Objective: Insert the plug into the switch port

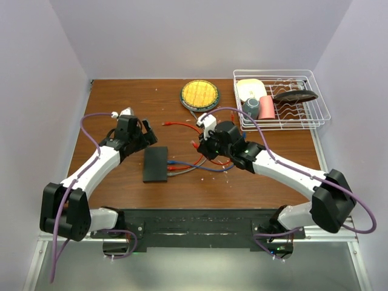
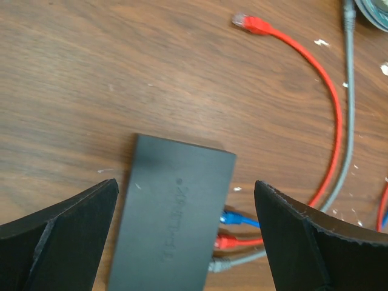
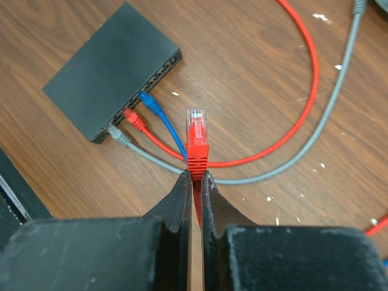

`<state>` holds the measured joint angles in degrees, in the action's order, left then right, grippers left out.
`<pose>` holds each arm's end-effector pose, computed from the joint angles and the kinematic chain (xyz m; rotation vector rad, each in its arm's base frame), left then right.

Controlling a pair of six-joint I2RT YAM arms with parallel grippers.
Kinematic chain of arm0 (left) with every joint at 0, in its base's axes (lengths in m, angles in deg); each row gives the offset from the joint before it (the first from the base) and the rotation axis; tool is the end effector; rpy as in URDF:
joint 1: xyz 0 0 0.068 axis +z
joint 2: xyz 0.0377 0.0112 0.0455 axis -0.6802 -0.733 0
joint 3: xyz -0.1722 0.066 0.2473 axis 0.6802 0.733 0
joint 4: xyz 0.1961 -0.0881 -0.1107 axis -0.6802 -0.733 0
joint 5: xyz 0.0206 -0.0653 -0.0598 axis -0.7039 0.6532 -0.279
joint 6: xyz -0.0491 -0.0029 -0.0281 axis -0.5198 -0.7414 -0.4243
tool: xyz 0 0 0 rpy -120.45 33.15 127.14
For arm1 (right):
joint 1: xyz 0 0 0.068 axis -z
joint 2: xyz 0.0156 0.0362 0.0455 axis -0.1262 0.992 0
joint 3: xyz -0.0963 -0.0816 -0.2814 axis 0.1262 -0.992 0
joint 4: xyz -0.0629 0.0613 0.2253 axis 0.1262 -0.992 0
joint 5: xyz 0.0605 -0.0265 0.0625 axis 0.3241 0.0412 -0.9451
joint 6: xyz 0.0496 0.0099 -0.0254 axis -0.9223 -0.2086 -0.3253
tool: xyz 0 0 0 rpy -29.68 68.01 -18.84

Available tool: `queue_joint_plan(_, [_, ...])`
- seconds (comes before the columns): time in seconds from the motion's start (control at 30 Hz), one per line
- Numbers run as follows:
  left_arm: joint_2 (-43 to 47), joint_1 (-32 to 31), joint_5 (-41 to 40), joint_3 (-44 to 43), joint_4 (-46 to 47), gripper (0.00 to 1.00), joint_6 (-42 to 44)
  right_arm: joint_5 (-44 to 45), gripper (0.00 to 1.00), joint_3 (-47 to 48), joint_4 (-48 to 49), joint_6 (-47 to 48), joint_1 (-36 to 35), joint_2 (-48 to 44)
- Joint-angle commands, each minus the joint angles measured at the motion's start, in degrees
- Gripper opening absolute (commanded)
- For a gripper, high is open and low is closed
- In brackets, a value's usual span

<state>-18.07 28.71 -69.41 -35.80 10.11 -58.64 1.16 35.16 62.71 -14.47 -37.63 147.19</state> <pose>0.2342 -0.0550 0.2767 -0.5701 2.3245 -0.3312 0.1992 0.2023 0.3164 -0.7762 2.0095 0.5899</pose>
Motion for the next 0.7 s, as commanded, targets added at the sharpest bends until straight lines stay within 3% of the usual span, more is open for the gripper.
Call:
queue_joint_plan(0.0, [-1.76,1.50,-0.88,3.47,6.61,0.99,0.24,-3.08,0.00,2.10,4.68,-0.41,-0.03,2.18])
queue_joint_plan(0.33, [-9.14,1.50,5.89,7.78,17.52,0.95,4.10,-3.88,0.00,2.80,4.15,1.78,0.06,5.60])
queue_joint_plan(0.47, [-12.39,1.32,14.65,9.88,26.64,0.92,3.50,-4.14,0.00,3.68,3.62,2.31,0.06,7.28])
queue_joint_plan(0.67, [-14.24,0.09,20.21,9.45,29.56,0.87,4.81,-2.65,0.00,4.47,3.01,3.72,0.06,9.38])
